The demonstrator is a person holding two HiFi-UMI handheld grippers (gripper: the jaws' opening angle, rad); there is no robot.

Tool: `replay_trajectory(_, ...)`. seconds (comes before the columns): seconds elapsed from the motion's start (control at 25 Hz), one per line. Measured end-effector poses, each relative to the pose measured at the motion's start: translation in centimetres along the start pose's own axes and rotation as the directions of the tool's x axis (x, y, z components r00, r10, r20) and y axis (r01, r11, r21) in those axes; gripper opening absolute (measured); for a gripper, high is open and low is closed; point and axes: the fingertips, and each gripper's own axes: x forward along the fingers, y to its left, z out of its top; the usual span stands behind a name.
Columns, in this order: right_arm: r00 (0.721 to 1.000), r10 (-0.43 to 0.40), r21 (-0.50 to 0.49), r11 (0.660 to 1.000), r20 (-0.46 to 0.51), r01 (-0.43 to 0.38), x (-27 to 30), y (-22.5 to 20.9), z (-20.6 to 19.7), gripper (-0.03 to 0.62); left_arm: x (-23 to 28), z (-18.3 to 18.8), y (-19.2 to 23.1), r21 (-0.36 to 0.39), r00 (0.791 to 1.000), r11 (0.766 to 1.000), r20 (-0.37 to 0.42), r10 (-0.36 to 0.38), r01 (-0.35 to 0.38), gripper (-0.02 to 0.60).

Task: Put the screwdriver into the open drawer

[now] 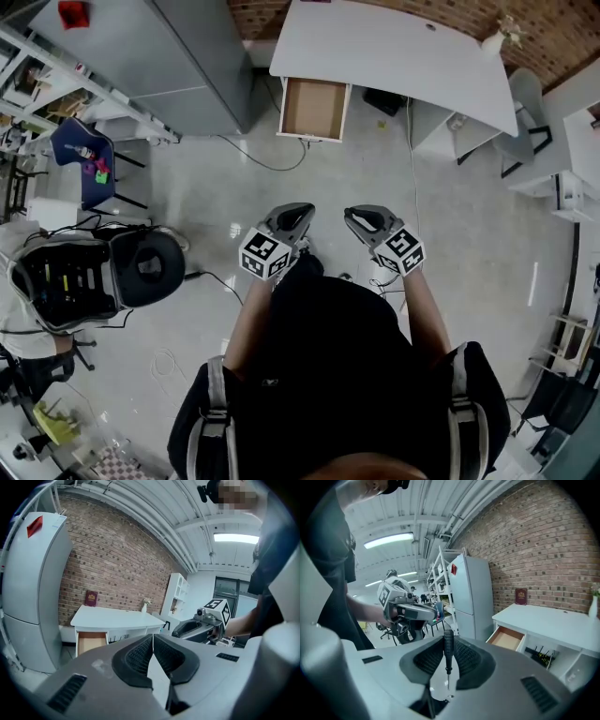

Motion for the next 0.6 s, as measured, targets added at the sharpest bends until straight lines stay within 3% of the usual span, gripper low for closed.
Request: replay_trajectory(0.6, 0.996, -0.083, -0.004, 0.997, -0.039, 0.083, 7.6, -5.0, 3.0, 0.124, 1.4, 2.5, 10.3, 0.010, 0.997, 0.997, -0.006, -0.070, 0.071, 0.017)
